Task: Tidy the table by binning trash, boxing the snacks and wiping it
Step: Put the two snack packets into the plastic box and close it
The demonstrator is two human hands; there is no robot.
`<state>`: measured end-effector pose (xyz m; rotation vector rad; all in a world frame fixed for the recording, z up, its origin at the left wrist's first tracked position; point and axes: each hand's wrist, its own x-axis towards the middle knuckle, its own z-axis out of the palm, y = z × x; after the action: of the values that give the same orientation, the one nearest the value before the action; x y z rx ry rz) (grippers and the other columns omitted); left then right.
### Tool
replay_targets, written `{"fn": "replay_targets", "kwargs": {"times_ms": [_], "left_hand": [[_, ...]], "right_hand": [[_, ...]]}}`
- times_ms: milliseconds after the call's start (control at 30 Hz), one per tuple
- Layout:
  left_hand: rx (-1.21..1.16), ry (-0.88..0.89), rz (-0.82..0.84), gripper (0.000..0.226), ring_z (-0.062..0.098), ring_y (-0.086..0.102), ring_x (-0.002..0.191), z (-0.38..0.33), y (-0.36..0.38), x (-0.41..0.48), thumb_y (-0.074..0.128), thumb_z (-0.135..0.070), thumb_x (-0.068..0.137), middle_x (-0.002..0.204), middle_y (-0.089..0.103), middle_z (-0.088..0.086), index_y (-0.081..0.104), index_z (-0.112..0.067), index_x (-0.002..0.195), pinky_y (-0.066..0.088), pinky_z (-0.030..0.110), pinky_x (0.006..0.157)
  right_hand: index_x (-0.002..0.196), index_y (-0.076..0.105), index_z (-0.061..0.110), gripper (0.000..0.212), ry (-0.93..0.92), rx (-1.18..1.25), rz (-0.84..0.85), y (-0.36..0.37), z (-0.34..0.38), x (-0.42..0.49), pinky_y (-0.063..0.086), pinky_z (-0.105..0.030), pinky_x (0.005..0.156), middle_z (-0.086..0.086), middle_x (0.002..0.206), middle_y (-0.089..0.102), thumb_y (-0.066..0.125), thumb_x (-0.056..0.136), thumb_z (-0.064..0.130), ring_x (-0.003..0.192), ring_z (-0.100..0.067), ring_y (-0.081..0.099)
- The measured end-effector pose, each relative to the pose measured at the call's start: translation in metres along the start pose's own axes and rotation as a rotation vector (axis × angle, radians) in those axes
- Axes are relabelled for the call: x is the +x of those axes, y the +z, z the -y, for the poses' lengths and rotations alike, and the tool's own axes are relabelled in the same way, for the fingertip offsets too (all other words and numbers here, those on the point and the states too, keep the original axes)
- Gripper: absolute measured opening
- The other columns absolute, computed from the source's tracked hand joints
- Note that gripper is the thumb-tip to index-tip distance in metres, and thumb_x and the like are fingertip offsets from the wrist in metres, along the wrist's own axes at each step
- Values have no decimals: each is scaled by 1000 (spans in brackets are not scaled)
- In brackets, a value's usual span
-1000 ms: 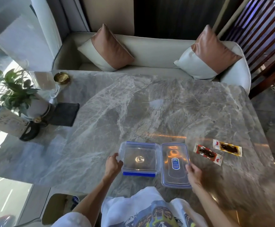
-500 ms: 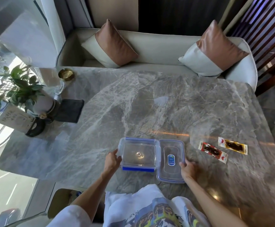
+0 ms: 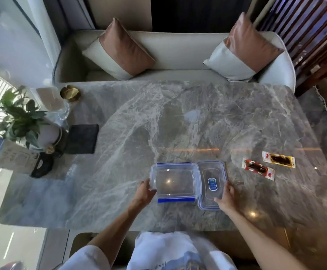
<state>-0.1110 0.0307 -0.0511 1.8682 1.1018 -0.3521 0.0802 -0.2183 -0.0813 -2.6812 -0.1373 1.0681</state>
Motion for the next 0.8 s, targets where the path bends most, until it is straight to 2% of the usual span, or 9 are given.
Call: {"fn": "replay_targets", "kwargs": {"times_ms": [67, 133, 233, 300, 367, 433, 500, 633, 800], "left_hand": [[35, -1, 13, 37, 37, 64, 98, -1, -3, 4, 60, -5, 87, 107, 68, 27, 56, 3, 123, 50, 40, 82], [129, -48, 13, 48, 36, 60, 110, -3, -3, 5, 56, -14, 92, 122, 62, 25, 44, 0, 137, 47, 39, 89], [432, -121, -135, 59, 35, 49, 126, -20, 2, 2, 47, -26, 95, 139, 47, 17, 25, -11, 147, 44, 45, 98], [589, -16, -268, 57, 31, 51, 122, -47, 11, 2, 46, -25, 93, 136, 49, 10, 28, -17, 147, 46, 43, 96], [685, 113, -311, 47, 28, 54, 118, -84, 27, 8, 44, -23, 94, 131, 55, 6, 39, -19, 141, 45, 39, 96], [760, 183, -261, 37, 27, 56, 116, -129, 53, 20, 42, -19, 94, 126, 60, 5, 51, -20, 130, 44, 38, 95], [795, 244, -187, 35, 25, 56, 117, -176, 89, 35, 42, -17, 94, 125, 61, 3, 54, -21, 126, 44, 37, 95], [892, 431, -41, 35, 26, 55, 120, -264, 171, 61, 44, -19, 95, 128, 59, 3, 52, -22, 129, 42, 38, 98], [937, 532, 68, 32, 28, 53, 120, -340, 262, 84, 42, -20, 96, 127, 58, 6, 53, -19, 126, 42, 41, 97]], "right_hand": [[155, -2, 12, 94, 16, -21, -11, -1, 2, 0, 25, -39, 119, -13, 162, 2, 65, 91, 21, 148, -29, 15], [155, -2, 13, 95, 16, -23, -12, -3, 3, -1, 25, -40, 118, -12, 161, 6, 66, 90, 23, 147, -30, 16], [156, 2, 15, 96, -41, 94, 3, -10, -2, 0, 23, -36, 119, -14, 159, 9, 69, 86, 21, 148, -27, 14], [155, 10, 16, 89, -133, 123, -48, -24, -13, 5, 23, -35, 118, -12, 160, 15, 68, 87, 23, 148, -26, 17], [151, 28, 13, 72, -227, 113, -125, -49, -29, 18, 28, -36, 116, -11, 155, 33, 64, 90, 23, 143, -27, 31], [138, 52, 11, 49, -270, 178, -174, -84, -48, 39, 36, -35, 110, -11, 141, 54, 63, 91, 18, 132, -27, 47], [121, 66, 13, 31, -291, 218, -235, -129, -72, 69, 43, -35, 101, -9, 125, 67, 61, 91, 15, 120, -28, 58], [109, 71, 20, 22, -214, 228, -327, -220, -122, 133, 50, -36, 86, -5, 114, 72, 57, 93, 18, 107, -28, 65], [107, 72, 25, 22, -180, 90, -344, -273, -164, 197, 50, -36, 84, -5, 111, 71, 58, 91, 18, 107, -30, 64]]}}
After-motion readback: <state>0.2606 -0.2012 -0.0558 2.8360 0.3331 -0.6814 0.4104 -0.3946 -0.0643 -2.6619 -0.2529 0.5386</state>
